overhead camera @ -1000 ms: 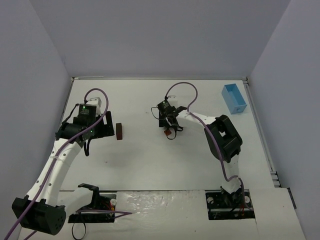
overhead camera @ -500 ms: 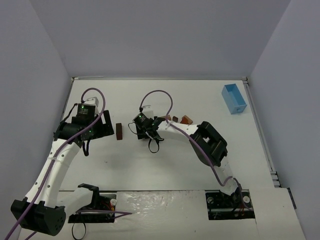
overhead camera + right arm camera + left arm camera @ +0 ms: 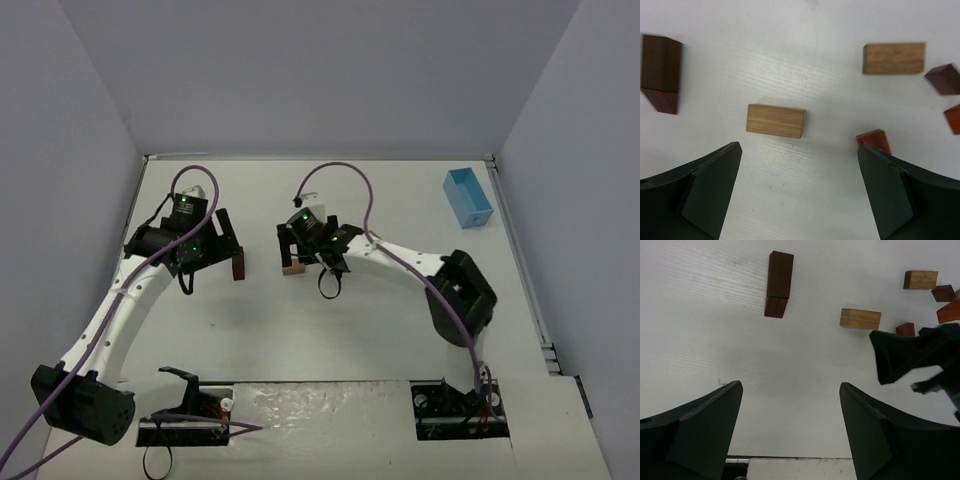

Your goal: Build the wood block tower

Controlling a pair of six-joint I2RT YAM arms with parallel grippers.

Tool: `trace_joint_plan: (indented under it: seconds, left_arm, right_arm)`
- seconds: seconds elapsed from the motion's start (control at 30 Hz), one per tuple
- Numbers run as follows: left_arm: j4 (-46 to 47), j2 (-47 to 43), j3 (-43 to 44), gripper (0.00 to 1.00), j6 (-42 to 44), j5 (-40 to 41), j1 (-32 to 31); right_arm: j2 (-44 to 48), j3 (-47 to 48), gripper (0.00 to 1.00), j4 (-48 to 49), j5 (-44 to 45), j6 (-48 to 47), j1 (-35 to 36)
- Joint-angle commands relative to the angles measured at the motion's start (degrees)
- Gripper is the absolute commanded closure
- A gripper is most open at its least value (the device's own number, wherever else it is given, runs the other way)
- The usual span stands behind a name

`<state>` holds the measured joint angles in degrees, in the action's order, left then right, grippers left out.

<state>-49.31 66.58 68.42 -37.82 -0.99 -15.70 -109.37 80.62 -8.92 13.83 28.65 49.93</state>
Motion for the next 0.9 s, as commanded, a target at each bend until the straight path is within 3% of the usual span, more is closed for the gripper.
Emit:
trace_joint_plan:
  seconds: [0.0, 0.23, 0.4, 0.63, 0.87]
  left_arm:
    - [2.5, 5.9, 6.5, 0.24, -5.1, 3.7, -6.7]
    - [7.6, 20.9, 12.3, 0.24, -9.2, 4.5, -14.8]
    - [8.4, 31.5, 18.2, 0.22, -9.8, 4.7, -17.6]
    - [8.9, 41.6, 23.2, 0.19, -9.9, 4.2, -18.8]
    - [8.6, 45.2, 24.4, 0.16, -8.6, 5.5, -18.8]
  right_arm:
    - [19.9, -8.5, 0.0, 0.8, 0.7, -3.1, -7.2]
    - [39.8, -24.0, 0.0, 0.6, -1.8, -5.1, -19.6]
    - [48.1, -29.7, 0.0, 0.1, -5.1, -6.5, -24.4]
    - [51.3, -32.0, 0.0, -0.7, -7.2, -8.5, -25.8]
    - [50.9, -32.3, 0.0, -0.6, -8.3, -10.0, -26.4]
